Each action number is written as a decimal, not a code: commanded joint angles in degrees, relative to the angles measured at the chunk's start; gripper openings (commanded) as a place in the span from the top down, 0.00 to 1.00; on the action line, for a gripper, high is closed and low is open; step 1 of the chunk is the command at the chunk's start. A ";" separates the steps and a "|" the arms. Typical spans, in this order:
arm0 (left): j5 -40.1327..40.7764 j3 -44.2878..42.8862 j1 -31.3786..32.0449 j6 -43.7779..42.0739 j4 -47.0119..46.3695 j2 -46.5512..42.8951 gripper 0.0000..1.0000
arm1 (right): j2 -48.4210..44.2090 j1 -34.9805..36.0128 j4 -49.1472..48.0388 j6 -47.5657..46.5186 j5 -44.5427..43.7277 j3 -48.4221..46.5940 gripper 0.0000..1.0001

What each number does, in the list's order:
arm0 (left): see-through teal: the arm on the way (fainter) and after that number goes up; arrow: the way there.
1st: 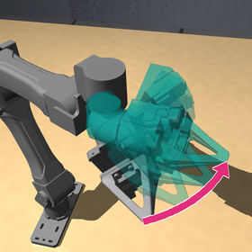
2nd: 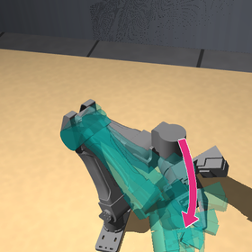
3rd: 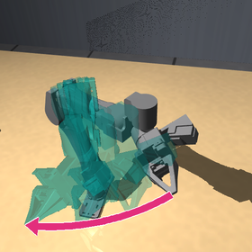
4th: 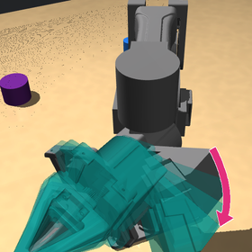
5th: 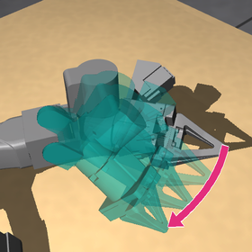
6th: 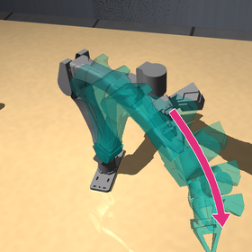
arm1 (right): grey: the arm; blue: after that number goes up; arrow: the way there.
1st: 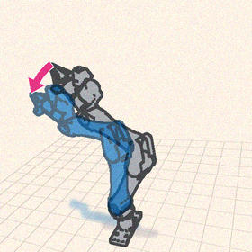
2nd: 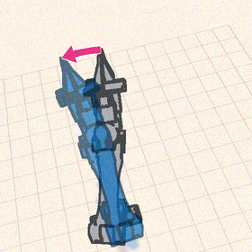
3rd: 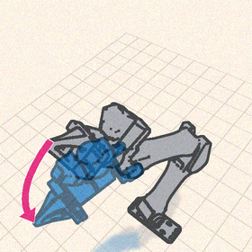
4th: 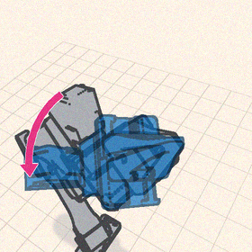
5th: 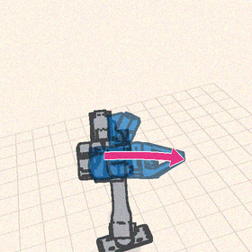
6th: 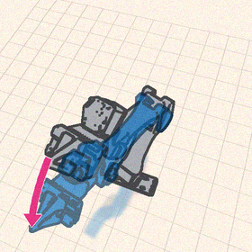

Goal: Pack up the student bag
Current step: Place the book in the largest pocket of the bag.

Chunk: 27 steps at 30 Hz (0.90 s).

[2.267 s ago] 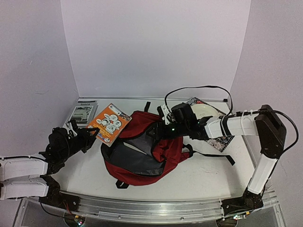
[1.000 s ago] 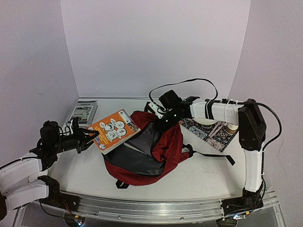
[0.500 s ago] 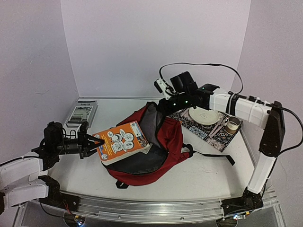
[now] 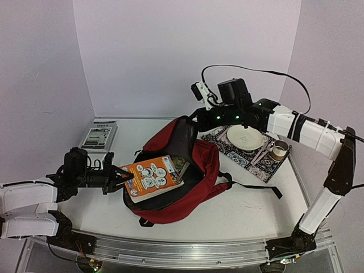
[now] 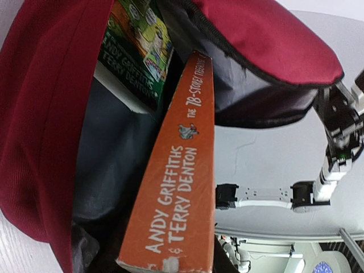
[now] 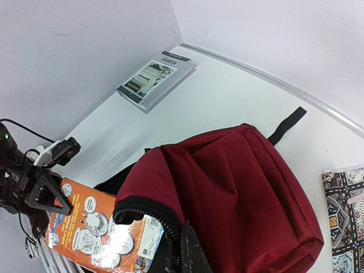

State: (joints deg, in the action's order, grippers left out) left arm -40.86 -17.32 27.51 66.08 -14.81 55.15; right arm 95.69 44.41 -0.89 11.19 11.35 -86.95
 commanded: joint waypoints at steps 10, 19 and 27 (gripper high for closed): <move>7.43 -11.28 1.64 0.82 -5.78 10.73 1.00 | -4.48 2.93 -5.26 2.24 4.98 -0.68 1.00; 16.56 -12.09 1.81 4.43 -6.65 9.82 1.00 | -5.53 6.22 -6.16 2.09 5.08 0.76 1.00; 24.46 -12.66 6.07 7.24 -13.14 15.05 1.00 | -5.41 9.14 -8.20 2.76 5.35 1.24 1.00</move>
State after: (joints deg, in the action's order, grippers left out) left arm -22.19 -25.43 31.29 71.09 -16.39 67.84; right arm 93.51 51.91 -3.03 13.14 15.07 -85.43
